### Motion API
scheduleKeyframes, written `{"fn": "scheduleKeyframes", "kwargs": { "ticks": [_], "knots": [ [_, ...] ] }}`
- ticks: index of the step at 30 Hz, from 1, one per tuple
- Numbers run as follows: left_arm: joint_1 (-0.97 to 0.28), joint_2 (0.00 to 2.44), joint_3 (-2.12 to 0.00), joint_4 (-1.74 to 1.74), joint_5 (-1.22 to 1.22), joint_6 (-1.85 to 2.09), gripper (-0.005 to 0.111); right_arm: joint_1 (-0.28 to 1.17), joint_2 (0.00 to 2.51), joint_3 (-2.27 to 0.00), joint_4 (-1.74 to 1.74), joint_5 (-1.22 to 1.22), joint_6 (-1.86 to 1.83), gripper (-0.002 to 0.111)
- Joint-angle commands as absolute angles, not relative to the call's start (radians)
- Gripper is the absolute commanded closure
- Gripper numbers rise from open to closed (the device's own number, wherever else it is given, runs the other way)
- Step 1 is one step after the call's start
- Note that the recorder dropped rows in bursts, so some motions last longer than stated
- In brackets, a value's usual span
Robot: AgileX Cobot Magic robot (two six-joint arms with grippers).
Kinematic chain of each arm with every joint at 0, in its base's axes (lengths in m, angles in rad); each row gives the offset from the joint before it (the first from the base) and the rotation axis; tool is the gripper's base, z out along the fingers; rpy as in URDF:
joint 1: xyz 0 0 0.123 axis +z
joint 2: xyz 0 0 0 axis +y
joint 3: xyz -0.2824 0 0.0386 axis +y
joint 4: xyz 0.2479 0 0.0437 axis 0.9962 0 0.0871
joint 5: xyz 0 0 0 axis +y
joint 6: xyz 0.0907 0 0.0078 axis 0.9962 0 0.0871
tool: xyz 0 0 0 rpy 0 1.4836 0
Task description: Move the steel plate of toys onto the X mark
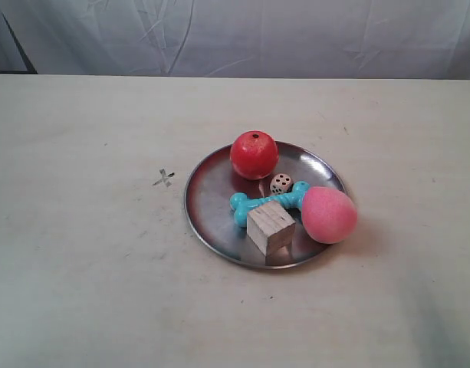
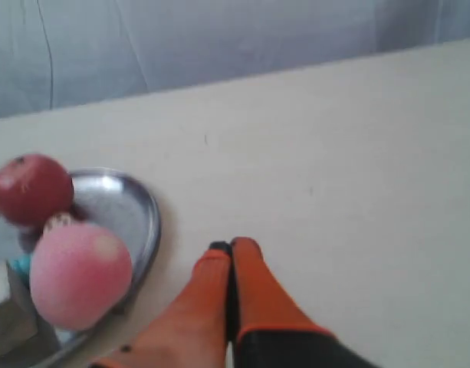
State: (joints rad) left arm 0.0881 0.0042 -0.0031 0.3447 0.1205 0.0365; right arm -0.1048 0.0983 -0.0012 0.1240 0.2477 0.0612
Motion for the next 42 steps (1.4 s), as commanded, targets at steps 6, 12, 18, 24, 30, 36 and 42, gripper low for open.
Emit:
{"fn": "scheduleKeyframes", "kwargs": {
  "ticks": [6,12,18,24,30,36,42],
  "knots": [
    [0.087,0.000,0.000,0.219,-0.596,-0.110,0.106,-0.109,0.095,0.000,0.332,-0.212,0.058,0.109],
    [0.087,0.000,0.000,-0.179,-0.572,-0.177,0.106,-0.109,0.097,0.000,0.673,-0.232,0.207,0.109],
    [0.087,0.000,0.000,-0.580,-0.418,-0.307,0.107,-0.109,0.099,0.000,0.692,-0.032,0.296,0.109],
    [0.087,0.047,-0.154,-0.525,-0.035,-0.313,0.107,-0.109,0.259,-0.148,0.671,0.180,0.287,0.109],
    [0.087,0.447,-0.380,-0.432,0.317,-0.270,0.107,-0.109,0.672,-0.470,0.269,0.393,0.282,0.109],
    [0.087,0.933,-0.614,-0.757,0.623,0.168,0.107,-0.109,1.151,-0.856,0.099,0.590,0.087,0.109],
    [0.087,1.262,-0.728,-1.151,0.780,0.617,0.107,-0.109,1.551,-1.172,0.250,0.832,-0.120,0.104]
  ]
}}
